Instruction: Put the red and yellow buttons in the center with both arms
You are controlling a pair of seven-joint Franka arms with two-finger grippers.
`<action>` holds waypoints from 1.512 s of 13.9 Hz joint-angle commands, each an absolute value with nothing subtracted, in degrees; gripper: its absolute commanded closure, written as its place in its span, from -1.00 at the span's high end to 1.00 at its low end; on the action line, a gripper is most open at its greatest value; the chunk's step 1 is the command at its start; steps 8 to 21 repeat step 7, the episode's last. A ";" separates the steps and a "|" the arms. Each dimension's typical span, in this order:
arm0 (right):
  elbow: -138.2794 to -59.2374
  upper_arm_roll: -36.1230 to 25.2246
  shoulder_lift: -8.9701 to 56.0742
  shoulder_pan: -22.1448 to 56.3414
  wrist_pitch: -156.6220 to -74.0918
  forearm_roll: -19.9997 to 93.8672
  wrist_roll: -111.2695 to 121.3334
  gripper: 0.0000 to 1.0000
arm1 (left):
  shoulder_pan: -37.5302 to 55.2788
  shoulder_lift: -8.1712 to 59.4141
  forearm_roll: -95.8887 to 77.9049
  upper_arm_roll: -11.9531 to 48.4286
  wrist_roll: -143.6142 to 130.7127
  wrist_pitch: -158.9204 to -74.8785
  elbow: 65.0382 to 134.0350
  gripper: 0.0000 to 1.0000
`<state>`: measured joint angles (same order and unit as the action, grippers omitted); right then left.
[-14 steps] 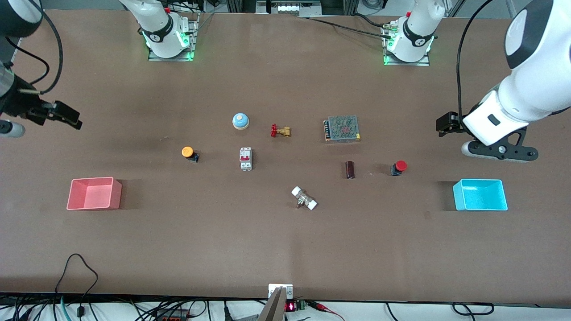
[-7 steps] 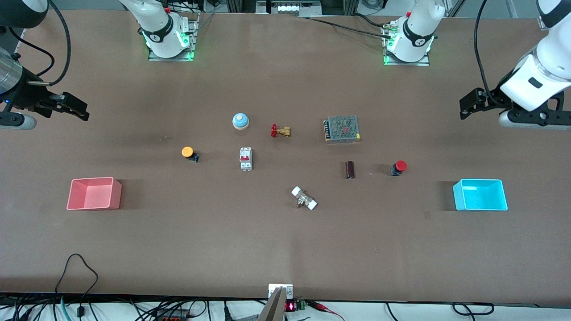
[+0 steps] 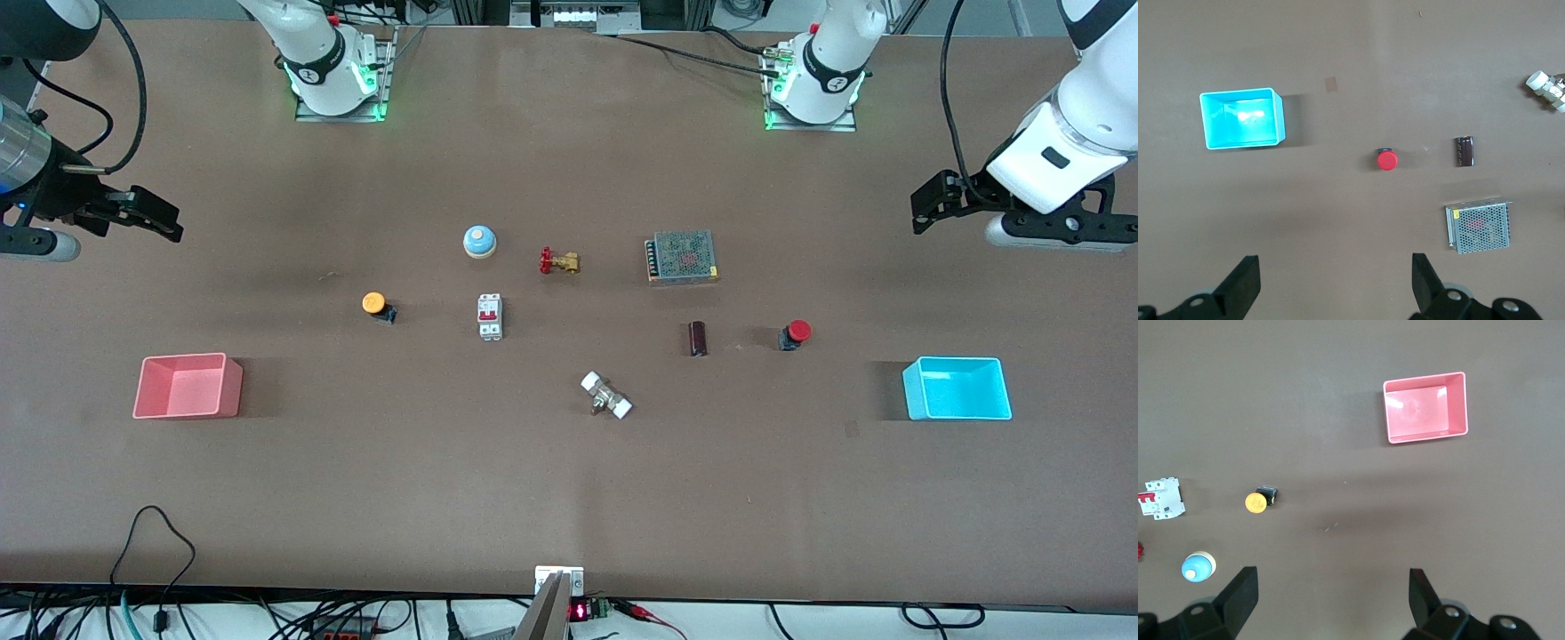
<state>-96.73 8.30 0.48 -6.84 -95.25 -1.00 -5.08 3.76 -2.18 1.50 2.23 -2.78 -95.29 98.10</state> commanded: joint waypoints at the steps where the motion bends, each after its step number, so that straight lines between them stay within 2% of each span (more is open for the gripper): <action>1: -95.19 8.35 1.41 -4.14 -93.96 1.13 -5.53 1.00 | 3.87 -2.46 2.64 2.37 -1.67 -95.80 98.44 1.00; 21: -95.19 8.26 1.49 -3.25 -93.96 1.32 -5.54 1.00 | 3.60 -2.46 2.55 2.29 -1.84 -95.71 98.44 1.00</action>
